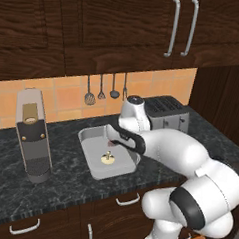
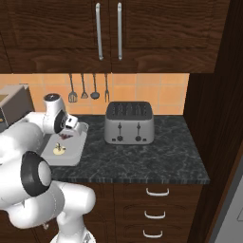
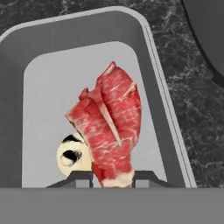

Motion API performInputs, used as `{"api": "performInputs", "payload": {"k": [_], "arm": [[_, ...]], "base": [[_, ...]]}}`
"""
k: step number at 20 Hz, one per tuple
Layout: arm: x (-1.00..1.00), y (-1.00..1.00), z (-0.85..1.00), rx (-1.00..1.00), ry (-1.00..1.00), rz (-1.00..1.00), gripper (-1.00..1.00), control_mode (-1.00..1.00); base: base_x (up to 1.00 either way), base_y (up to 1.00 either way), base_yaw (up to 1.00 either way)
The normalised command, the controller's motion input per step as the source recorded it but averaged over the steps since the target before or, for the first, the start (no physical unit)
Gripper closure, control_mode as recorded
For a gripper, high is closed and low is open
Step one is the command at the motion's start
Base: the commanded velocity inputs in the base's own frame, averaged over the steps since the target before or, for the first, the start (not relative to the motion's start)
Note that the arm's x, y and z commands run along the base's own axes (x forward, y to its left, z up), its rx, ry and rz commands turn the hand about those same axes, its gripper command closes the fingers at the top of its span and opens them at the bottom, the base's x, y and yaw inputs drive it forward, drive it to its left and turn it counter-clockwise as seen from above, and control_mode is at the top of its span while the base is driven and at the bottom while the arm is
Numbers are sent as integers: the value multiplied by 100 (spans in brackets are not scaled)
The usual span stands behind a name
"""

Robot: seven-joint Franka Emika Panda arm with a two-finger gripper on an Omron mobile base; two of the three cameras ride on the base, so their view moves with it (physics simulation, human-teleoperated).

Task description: Place one mushroom and one steak in each tupperware on the nearby counter, to pack two identical lunches.

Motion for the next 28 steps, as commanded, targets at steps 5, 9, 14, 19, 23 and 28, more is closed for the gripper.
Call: {"api": "performInputs", "payload": {"k": [5, 9, 14, 19, 23, 28], "arm": [[28, 16, -38, -1, 5, 0, 100, -100], [28, 23, -17, 0, 0, 0, 100, -100], [22, 7, -6, 0, 0, 0, -100, -100], [18, 4, -6, 0, 0, 0, -100, -100], [-5, -6, 1, 0, 0, 0, -100, -100], [-93, -20, 33, 1, -8, 0, -100, -100]], "base": [[0, 0, 0], [0, 0, 0], [0, 0, 0], [0, 0, 0], [0, 0, 0], [0, 0, 0]]}}
